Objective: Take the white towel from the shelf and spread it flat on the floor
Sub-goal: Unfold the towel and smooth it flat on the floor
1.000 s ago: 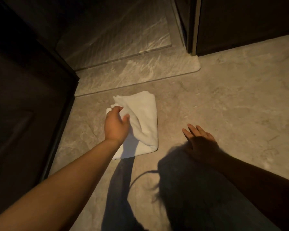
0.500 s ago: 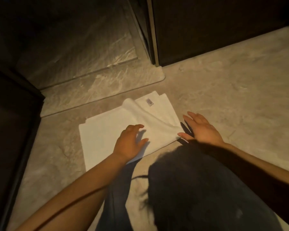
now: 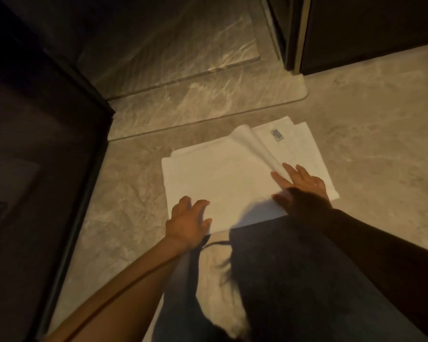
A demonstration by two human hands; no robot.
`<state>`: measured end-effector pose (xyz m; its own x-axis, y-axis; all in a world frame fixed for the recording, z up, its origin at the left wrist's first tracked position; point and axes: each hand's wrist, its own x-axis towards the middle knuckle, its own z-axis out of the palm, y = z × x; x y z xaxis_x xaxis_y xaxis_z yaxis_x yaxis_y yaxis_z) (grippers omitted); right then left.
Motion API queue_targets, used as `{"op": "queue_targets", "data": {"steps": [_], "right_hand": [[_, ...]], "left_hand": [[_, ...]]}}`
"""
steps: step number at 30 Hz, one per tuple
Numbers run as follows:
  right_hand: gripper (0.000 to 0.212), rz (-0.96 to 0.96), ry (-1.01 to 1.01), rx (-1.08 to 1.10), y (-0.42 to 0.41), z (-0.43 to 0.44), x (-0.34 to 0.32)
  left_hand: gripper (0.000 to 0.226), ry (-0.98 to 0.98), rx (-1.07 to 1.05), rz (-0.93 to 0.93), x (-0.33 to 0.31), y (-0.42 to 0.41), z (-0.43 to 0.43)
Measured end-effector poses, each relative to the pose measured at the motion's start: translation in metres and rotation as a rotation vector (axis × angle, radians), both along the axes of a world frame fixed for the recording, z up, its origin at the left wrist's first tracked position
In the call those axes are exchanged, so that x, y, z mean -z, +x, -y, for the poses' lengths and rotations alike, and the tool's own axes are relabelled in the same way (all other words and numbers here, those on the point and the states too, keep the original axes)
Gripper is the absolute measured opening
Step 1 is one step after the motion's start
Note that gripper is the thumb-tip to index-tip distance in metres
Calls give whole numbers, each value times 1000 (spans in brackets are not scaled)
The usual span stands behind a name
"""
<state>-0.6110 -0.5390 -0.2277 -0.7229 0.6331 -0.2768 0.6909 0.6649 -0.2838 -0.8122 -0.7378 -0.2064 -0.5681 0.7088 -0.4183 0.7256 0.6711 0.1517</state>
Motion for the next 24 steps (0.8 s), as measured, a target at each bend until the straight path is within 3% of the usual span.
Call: {"op": "queue_targets", "data": {"steps": [7,11,17,24], "right_hand": [[61,-63,-5,-18,25,25,14],[60,-26,-40,-42,41,26,18],[62,2,5,-50,59,18,18],[67,37,73,-68,22,24,17]], "left_hand": [[39,216,-188,-99,1,-31,-9],[41,308,-402,6,4,-41,-24],[69,115,-457,184,16,-43,-19],[73,314,-553,281,5,-15,23]]}}
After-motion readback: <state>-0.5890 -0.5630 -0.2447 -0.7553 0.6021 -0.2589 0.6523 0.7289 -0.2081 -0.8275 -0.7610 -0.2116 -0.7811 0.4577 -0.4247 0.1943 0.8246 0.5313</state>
